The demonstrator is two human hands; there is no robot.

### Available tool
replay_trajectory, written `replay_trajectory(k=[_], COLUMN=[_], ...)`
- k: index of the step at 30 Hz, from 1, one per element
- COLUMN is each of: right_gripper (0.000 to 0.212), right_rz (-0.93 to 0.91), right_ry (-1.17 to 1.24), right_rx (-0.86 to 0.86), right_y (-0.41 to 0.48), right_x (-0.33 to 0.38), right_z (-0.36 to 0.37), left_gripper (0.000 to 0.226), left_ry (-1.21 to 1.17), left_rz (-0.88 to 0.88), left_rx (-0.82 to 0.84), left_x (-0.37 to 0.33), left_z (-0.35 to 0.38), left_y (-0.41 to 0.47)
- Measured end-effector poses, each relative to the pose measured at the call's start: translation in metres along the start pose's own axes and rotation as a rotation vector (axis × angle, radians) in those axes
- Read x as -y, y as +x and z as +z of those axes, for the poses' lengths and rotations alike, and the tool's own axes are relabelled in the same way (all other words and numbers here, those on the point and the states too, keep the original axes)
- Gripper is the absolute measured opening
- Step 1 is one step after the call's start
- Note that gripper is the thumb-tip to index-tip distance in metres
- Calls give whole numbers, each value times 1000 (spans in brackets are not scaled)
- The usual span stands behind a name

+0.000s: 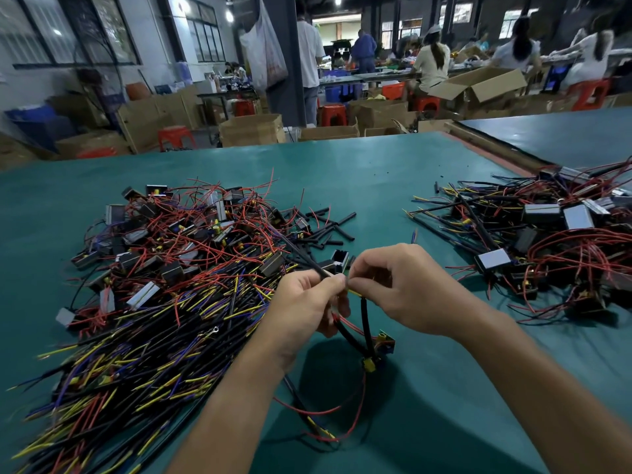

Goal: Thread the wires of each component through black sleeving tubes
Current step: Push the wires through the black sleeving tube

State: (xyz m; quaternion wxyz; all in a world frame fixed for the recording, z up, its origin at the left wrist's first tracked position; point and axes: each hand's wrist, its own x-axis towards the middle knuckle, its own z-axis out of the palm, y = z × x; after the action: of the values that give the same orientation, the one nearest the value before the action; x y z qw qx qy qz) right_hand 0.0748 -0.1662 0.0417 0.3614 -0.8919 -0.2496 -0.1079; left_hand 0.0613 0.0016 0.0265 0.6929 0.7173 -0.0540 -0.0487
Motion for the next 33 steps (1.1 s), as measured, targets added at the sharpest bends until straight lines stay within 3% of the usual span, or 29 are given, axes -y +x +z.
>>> replay_trajectory(k=[5, 13, 22, 33], right_gripper=[11, 12, 6, 13], right_rz=[60, 46, 61, -27], right_ry=[268, 360, 483, 125], right_rx=[-4, 90, 65, -60], right_y=[2, 0, 2, 0], right_x=[1, 0, -3, -3], right_z=[-4, -7, -4, -1], left_gripper=[29, 25, 23, 20], left_ry=[-32, 16, -5, 62], left_rz=[-38, -2, 26, 114], left_rx=[15, 15, 64, -9], left_x=[-2, -2, -2, 1], left_z=[0, 1, 2, 3], left_y=[-1, -3, -4, -1])
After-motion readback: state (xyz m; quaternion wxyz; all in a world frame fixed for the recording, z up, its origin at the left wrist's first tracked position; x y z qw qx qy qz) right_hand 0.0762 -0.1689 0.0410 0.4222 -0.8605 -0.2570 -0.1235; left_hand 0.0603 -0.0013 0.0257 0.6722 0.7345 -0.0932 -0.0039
